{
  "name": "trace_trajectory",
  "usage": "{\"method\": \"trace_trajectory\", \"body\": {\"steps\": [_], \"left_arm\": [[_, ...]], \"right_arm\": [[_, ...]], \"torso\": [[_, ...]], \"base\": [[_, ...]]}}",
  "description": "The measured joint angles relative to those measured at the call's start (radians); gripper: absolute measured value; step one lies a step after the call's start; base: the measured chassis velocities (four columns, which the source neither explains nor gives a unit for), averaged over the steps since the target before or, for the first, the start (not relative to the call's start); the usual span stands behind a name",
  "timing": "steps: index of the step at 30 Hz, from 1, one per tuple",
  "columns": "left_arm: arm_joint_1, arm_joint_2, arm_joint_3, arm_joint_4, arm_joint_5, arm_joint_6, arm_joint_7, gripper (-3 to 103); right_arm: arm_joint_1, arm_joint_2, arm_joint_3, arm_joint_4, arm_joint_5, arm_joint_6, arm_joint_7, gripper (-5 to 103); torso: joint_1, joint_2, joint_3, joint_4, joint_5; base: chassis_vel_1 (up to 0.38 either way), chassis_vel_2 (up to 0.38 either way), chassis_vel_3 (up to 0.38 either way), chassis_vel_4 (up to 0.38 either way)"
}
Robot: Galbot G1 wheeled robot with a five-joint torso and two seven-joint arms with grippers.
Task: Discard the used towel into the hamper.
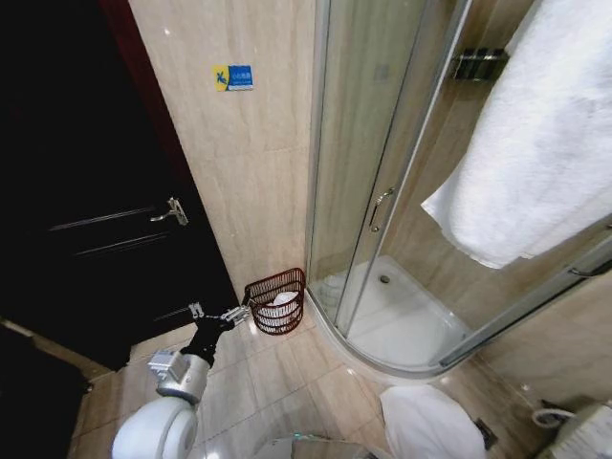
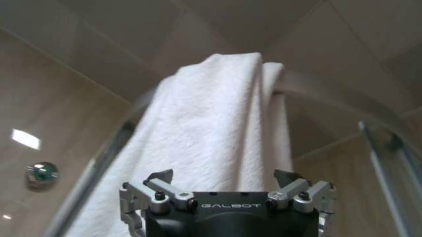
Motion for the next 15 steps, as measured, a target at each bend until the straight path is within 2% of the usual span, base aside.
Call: {"method": "trace_trajectory", "body": {"steps": [1, 3, 5, 8, 9, 11, 13, 15], "left_arm": [[0.000, 0.000, 0.000, 0.000, 0.000, 0.000, 0.000, 100], [0.000, 0.000, 0.000, 0.000, 0.000, 0.000, 0.000, 100], [0.000, 0.000, 0.000, 0.000, 0.000, 0.000, 0.000, 100], [0.000, 0.000, 0.000, 0.000, 0.000, 0.000, 0.000, 100], [0.000, 0.000, 0.000, 0.000, 0.000, 0.000, 0.000, 100], [0.000, 0.000, 0.000, 0.000, 0.000, 0.000, 0.000, 100], [0.000, 0.000, 0.000, 0.000, 0.000, 0.000, 0.000, 100], [0.000, 0.000, 0.000, 0.000, 0.000, 0.000, 0.000, 100]], "right_arm": [[0.000, 0.000, 0.000, 0.000, 0.000, 0.000, 0.000, 100], [-0.037, -0.065, 0.018, -0.021, 0.043, -0.005, 0.038, 100], [-0.046, -0.085, 0.021, -0.027, 0.057, -0.008, 0.050, 99], [-0.072, -0.163, 0.024, -0.074, 0.139, -0.018, 0.096, 96], [-0.072, -0.163, 0.024, -0.074, 0.139, -0.018, 0.096, 96], [-0.081, -0.210, 0.032, -0.105, 0.237, -0.028, 0.129, 93], [-0.083, -0.220, 0.033, -0.110, 0.262, -0.032, 0.137, 93], [-0.091, -0.253, 0.032, -0.113, 0.358, -0.047, 0.162, 90]], "torso": [[0.000, 0.000, 0.000, 0.0000, 0.0000], [0.000, 0.000, 0.000, 0.0005, -0.0008], [0.000, 0.000, 0.000, 0.0008, -0.0011], [0.000, 0.000, 0.000, 0.0010, -0.0008], [0.000, 0.000, 0.000, 0.0010, -0.0008], [0.000, 0.000, 0.000, 0.0006, -0.0007], [0.000, 0.000, 0.000, 0.0005, -0.0005], [0.000, 0.000, 0.000, 0.0005, -0.0005]], "base": [[0.000, 0.000, 0.000, 0.000], [0.000, 0.000, 0.000, 0.000], [0.000, 0.000, 0.000, 0.000], [0.000, 0.000, 0.000, 0.000], [0.000, 0.000, 0.000, 0.000], [0.000, 0.000, 0.000, 0.000], [0.000, 0.000, 0.000, 0.000], [0.000, 0.000, 0.000, 0.000]]}}
